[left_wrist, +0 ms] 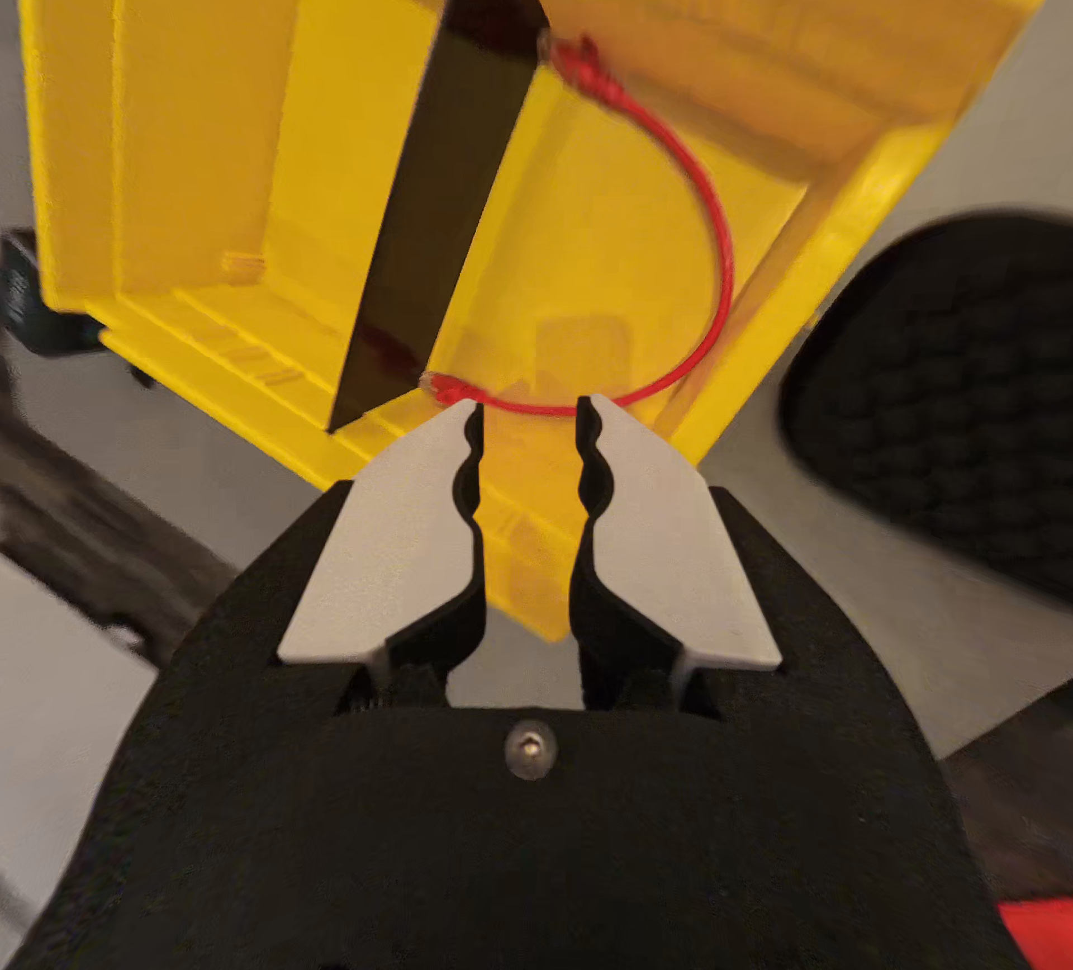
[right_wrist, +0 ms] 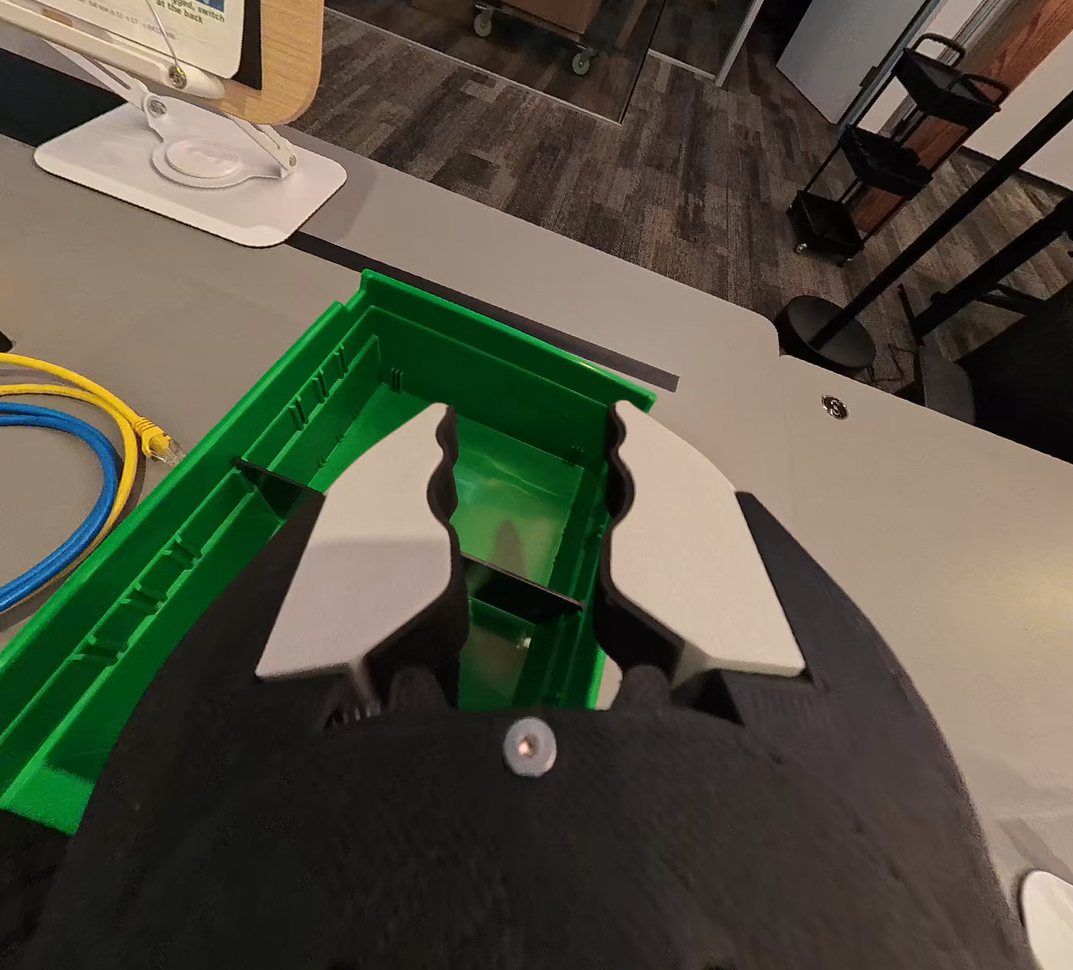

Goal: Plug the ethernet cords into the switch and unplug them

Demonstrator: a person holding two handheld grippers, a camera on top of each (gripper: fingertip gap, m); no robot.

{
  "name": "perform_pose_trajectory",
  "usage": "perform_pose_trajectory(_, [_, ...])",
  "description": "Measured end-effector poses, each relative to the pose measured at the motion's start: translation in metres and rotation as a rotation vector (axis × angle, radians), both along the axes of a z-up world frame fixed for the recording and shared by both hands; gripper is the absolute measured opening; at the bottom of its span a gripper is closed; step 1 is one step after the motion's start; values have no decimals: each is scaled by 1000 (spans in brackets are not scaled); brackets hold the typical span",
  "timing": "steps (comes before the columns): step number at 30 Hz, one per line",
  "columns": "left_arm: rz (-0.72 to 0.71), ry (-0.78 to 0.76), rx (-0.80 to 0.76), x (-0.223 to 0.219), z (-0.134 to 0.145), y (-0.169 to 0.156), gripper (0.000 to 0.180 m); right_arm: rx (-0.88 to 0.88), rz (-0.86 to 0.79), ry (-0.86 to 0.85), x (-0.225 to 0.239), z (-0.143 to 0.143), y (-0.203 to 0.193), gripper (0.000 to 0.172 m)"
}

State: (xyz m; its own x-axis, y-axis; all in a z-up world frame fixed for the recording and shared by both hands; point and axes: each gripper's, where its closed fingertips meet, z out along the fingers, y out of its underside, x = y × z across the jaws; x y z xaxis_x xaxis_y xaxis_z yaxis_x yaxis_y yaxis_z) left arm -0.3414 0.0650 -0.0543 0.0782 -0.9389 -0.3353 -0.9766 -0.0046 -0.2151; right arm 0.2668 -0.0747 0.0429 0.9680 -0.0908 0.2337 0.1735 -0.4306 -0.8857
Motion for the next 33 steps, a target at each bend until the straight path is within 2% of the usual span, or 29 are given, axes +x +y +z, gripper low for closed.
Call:
perform_pose_trajectory(1, [-75, 60, 32, -4, -1, 5, 29, -14, -5, -8, 0, -2, 0, 50])
perform_pose_trajectory(4, [-281, 224, 82, -11, -9, 13, 25, -82, -27, -51, 3, -12, -1, 50])
perform_pose_trajectory(7, [-437, 396, 39, -18, -24, 7, 23, -145, -54, -83, 9, -22, -7, 50])
perform_pose_trajectory(11, [-555, 573, -32, -36, -48, 11, 26, -178, -96, -128, 15, -23, -16, 50])
perform_pose_trajectory(17, [-693, 668, -38, -41, -78, 18, 22, -165, -93, -186, 10, -14, -19, 50])
perform_pose_trajectory(23, [-773, 685, -14, -38, -89, 21, 20, -199, -104, -193, 12, -20, -20, 50])
perform_pose_trajectory(31, [-766, 703, -62, -37, -99, 18, 18, -238, -49, -211, 2, -27, -12, 50])
perform_pose_trajectory(33, [-753, 708, -82, -39, -99, 17, 13, -237, -43, -209, 1, -27, -11, 50])
